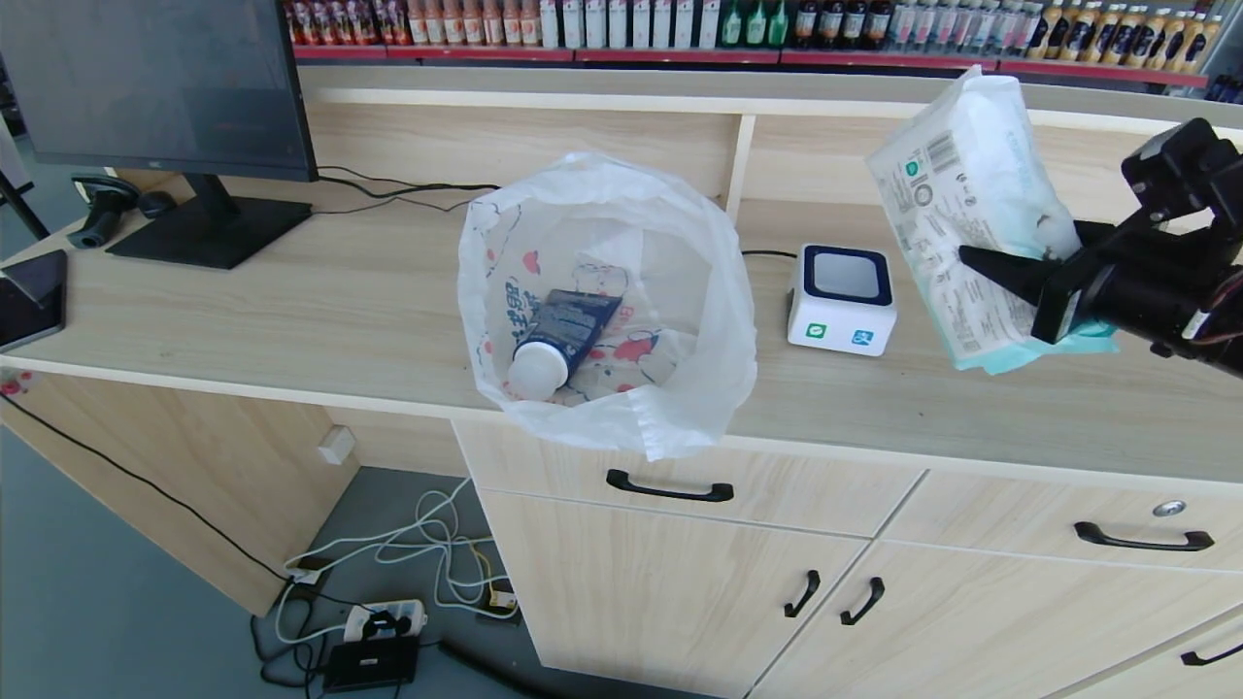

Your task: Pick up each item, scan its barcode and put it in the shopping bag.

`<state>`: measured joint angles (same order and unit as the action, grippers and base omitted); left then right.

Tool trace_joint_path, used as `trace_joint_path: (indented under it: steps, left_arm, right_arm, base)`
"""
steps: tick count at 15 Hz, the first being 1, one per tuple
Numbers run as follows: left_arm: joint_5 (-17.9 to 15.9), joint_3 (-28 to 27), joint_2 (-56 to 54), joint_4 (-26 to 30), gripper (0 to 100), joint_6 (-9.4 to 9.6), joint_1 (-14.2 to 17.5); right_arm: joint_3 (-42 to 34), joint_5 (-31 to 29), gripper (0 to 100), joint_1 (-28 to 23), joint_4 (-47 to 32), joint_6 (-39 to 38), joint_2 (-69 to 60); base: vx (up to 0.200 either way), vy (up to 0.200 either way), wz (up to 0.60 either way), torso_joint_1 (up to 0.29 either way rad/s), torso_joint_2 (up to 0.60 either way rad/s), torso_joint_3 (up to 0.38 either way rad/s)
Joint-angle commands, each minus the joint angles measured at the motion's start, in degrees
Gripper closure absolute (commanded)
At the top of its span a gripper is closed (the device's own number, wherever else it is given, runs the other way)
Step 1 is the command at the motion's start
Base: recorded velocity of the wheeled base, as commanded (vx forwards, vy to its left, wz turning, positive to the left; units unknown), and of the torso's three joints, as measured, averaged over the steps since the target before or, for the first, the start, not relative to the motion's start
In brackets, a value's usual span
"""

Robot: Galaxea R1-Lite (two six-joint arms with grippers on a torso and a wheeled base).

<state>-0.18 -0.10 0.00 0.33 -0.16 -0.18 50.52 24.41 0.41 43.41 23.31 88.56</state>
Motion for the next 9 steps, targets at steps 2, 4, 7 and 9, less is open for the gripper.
trace_joint_path:
  steps: [2,4,7,9]
  left_arm:
    - [0.0,0.0,0.0,0.0,100,-0.02,0.0]
    - [0.0,0.0,0.0,0.0,100,0.07,0.0]
    - [0.0,0.0,0.0,0.0,100,0.16,0.0]
    - [0.0,0.0,0.0,0.0,100,0.07,0.0]
  right_arm:
    - [-12.6,-1.1,100,0.4,7.1,-11.9,-13.5]
    - [-15.3,-6.0,100,0.5,7.0,-16.2,-18.2]
    - [-16.5,-6.6,100,1.0,7.0,-19.1,-21.4]
    - [-17.2,-7.3,100,1.0,7.0,-19.6,-21.8]
  base:
    - [0.0,0.0,0.0,0.0,0.0,0.0]
    - [0.0,0.0,0.0,0.0,0.0,0.0]
    - [0.0,0.0,0.0,0.0,0.0,0.0]
    - [0.0,0.0,0.0,0.0,0.0,0.0]
